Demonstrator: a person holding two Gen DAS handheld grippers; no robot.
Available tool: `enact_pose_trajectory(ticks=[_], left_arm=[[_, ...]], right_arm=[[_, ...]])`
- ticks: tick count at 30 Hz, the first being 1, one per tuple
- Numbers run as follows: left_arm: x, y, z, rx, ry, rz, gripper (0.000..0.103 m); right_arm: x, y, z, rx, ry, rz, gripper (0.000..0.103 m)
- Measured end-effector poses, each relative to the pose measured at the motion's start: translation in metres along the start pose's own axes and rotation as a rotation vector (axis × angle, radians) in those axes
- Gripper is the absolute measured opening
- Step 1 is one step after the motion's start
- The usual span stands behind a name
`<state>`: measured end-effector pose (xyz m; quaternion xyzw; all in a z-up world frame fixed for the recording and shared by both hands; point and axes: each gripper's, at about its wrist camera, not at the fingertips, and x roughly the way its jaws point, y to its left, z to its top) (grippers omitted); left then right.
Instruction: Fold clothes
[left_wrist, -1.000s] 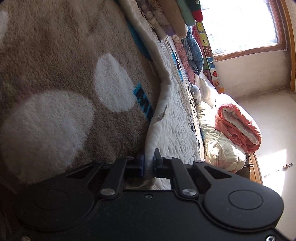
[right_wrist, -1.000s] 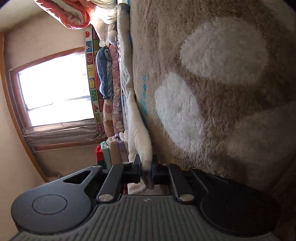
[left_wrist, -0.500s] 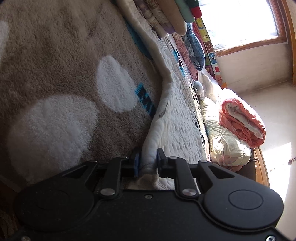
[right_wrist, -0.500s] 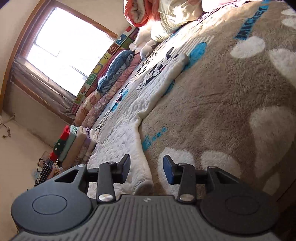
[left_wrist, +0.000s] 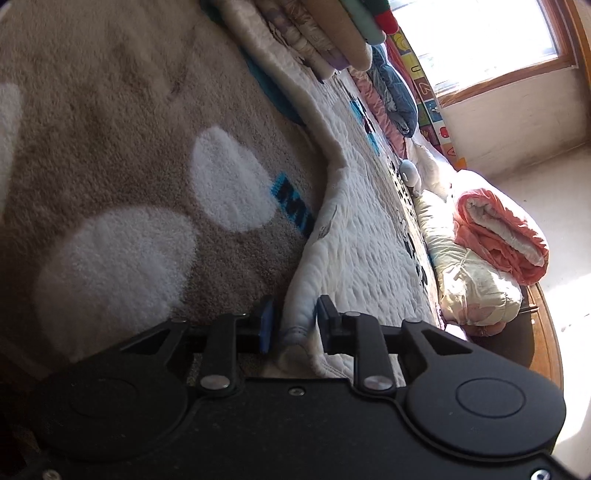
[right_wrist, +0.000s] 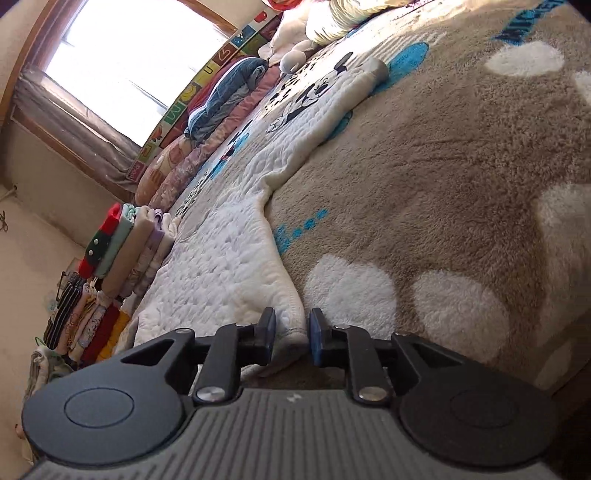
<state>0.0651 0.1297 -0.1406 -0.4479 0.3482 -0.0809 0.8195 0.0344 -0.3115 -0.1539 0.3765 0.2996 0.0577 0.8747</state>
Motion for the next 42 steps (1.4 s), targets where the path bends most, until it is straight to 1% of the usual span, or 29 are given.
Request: enact_pose_trajectory(ticks=[1,5,6,7,9,11,14,18,20,21,22,23,24,25,26,27,28,30,31,33,34,37,41,42], left_arm=[[-0.001,-0.004,0.001,0.034,-0.016,0.008,0.027],[-0.007,-0.022,0.006,0.169,-0.082,0.041,0.027],[-0.009,-0.026,0.007,0.203,-0.098,0.049,0.027],[-0.005,-0.029,0.011,0.222,-0.095,0.049,0.027],[0.004,-0.036,0.019,0.255,-0.083,0.046,0.027],[0.013,-0.042,0.029,0.287,-0.064,0.038,0.029],[0.028,-0.048,0.050,0.313,-0.044,0.033,0.029],[0.055,-0.045,0.070,0.311,0.032,0.014,0.029],[0.067,-0.041,0.074,0.293,0.041,0.006,0.029],[0.072,-0.038,0.076,0.264,0.039,-0.026,0.026],[0.076,-0.035,0.078,0.233,0.037,-0.062,0.013],[0.080,-0.031,0.080,0.185,0.034,-0.055,0.008],[0.085,-0.025,0.081,0.149,0.039,0.003,0.007],[0.089,-0.014,0.080,0.110,0.048,0.041,0.006],[0.091,-0.004,0.080,0.064,0.047,0.025,0.009],[0.090,0.000,0.080,0.039,0.048,0.011,0.009],[0.089,-0.006,0.080,0.081,0.050,0.032,0.009],[0.089,-0.024,0.078,0.221,0.051,0.086,0.010],[0.089,-0.028,0.077,0.263,0.052,0.101,0.010],[0.082,-0.035,0.077,0.299,0.046,0.113,0.010],[0.079,-0.039,0.076,0.329,0.034,0.121,0.010],[0.071,-0.057,0.079,0.464,-0.035,0.126,0.010],[0.075,-0.070,0.093,0.500,-0.073,0.022,0.010],[0.081,-0.071,0.095,0.504,-0.071,0.013,0.010]], right_arm=[[-0.001,0.005,0.000,-0.043,-0.011,0.001,0.028],[-0.003,0.027,0.002,-0.216,-0.057,0.005,0.030],[-0.003,0.032,0.003,-0.259,-0.069,0.006,0.033],[-0.004,0.038,0.003,-0.302,-0.080,0.008,0.037],[-0.004,0.048,0.003,-0.386,-0.099,0.011,0.042],[0.001,0.050,-0.001,-0.417,-0.075,0.025,0.041],[0.008,0.050,-0.008,-0.437,-0.047,0.033,0.042],[0.016,0.050,-0.016,-0.463,-0.011,0.045,0.042],[0.017,0.048,-0.017,-0.459,-0.007,0.056,0.042],[0.018,0.046,-0.017,-0.456,-0.007,0.062,0.042],[0.018,0.045,-0.018,-0.453,-0.006,0.069,0.042],[0.018,0.043,-0.019,-0.450,-0.006,0.075,0.043],[0.019,0.041,-0.019,-0.446,-0.006,0.079,0.043],[0.019,0.040,-0.019,-0.442,-0.006,0.084,0.043],[0.019,0.038,-0.019,-0.438,-0.005,0.089,0.043],[0.020,0.037,-0.019,-0.435,-0.005,0.093,0.043],[0.020,0.037,-0.019,-0.438,-0.005,0.093,0.043],[0.021,0.037,-0.020,-0.445,-0.005,0.094,0.043],[0.021,0.036,-0.020,-0.445,-0.007,0.096,0.043],[0.020,0.035,-0.022,-0.444,-0.012,0.098,0.043],[0.020,0.035,-0.022,-0.444,-0.014,0.098,0.043],[0.020,0.036,-0.023,-0.446,-0.020,0.094,0.043],[0.019,0.036,-0.025,-0.436,-0.029,0.092,0.043],[0.019,0.037,-0.025,-0.438,-0.029,0.090,0.043]])
